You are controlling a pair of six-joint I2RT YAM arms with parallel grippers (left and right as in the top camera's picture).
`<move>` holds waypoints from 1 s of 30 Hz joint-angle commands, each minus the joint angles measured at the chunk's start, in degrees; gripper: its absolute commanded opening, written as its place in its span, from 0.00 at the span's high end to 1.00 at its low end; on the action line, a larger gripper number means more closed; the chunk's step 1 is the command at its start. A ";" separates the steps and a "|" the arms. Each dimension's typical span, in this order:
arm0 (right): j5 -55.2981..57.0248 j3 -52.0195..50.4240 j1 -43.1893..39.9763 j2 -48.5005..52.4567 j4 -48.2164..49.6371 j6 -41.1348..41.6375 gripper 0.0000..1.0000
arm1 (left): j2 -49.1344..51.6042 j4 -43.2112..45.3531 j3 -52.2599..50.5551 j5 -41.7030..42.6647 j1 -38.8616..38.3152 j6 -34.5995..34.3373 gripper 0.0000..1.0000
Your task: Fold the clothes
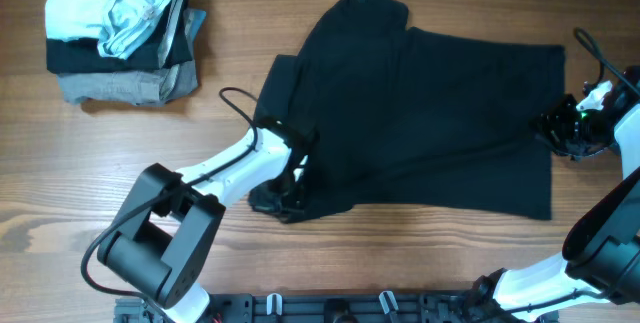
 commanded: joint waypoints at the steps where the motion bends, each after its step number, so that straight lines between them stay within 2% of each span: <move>1: -0.96 0.33 0.02 -0.87 0.07 -0.28 0.63 | -0.24 -8.17 3.23 -1.81 4.35 0.46 0.96; 8: -0.72 0.33 0.02 -0.87 -0.50 -0.24 0.62 | -1.66 -12.66 4.55 -1.84 12.68 0.57 0.96; 12: 5.79 0.28 0.02 -0.87 -3.76 2.14 0.53 | -1.68 -12.98 4.55 -1.88 14.38 0.72 0.96; 13: 8.48 0.24 0.02 -0.85 -4.63 3.08 0.47 | -1.66 -13.00 4.55 -2.62 14.47 0.72 0.96; 16: 9.84 -0.09 0.22 -0.20 -7.28 1.31 0.40 | -1.68 -13.57 4.55 -6.99 14.78 -1.27 0.96; 20: 9.62 -4.94 2.05 -0.15 -5.66 -0.09 0.34 | -1.68 -13.70 4.55 -6.95 16.15 -2.08 0.96; 23: 11.74 -9.42 3.30 0.02 -1.31 2.97 0.31 | -1.68 -13.05 4.55 -6.95 16.24 -2.08 0.96; 26: 10.60 -13.05 3.48 0.13 5.88 4.61 0.42 | -1.68 -12.41 4.55 -6.97 16.24 -2.05 0.96; 28: 11.85 -13.73 3.45 0.13 9.27 7.43 0.87 | -1.68 -11.98 4.55 -6.97 16.24 -2.05 0.96; 29: 13.11 -13.66 3.41 0.13 11.41 9.22 0.95 | -1.68 -11.91 4.55 -6.97 16.24 -2.05 0.96; 30: 13.66 -13.09 3.02 0.13 15.63 10.93 0.96 | -1.68 -11.91 4.55 -6.97 16.24 -2.05 0.96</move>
